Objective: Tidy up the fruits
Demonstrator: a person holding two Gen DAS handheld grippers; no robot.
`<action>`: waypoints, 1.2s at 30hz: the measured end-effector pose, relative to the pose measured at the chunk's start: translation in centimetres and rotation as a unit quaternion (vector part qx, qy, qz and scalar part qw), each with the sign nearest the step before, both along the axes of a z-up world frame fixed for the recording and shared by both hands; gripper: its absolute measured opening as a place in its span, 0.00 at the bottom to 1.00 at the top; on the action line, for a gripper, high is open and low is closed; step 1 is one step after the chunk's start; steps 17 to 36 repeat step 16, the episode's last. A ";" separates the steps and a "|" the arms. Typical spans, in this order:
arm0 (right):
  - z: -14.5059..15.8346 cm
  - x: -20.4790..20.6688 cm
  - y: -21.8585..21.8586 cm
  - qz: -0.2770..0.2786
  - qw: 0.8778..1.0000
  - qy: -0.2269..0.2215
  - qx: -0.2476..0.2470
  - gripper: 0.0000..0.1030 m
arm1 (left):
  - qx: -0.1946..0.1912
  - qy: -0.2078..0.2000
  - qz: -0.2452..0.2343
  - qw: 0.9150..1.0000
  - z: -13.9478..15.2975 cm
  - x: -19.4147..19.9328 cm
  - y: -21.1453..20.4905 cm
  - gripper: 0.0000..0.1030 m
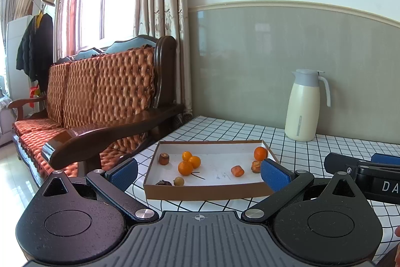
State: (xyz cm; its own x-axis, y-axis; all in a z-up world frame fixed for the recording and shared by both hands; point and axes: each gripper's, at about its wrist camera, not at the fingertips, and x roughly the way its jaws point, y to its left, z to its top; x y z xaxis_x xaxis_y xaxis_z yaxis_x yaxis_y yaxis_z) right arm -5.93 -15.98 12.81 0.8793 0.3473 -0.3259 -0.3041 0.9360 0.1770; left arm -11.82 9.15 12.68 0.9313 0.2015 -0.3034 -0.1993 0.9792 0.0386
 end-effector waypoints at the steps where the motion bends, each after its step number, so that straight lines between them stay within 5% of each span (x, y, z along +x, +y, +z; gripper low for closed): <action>1: 0.0 0.0 0.0 0.000 1.000 0.000 -0.001 0.94 | -0.001 0.001 -0.001 1.000 0.0 0.0 0.0 1.00; 36: -0.4 0.2 0.2 0.002 1.000 0.003 0.001 0.94 | -0.014 0.002 -0.017 1.000 -0.8 0.2 0.2 1.00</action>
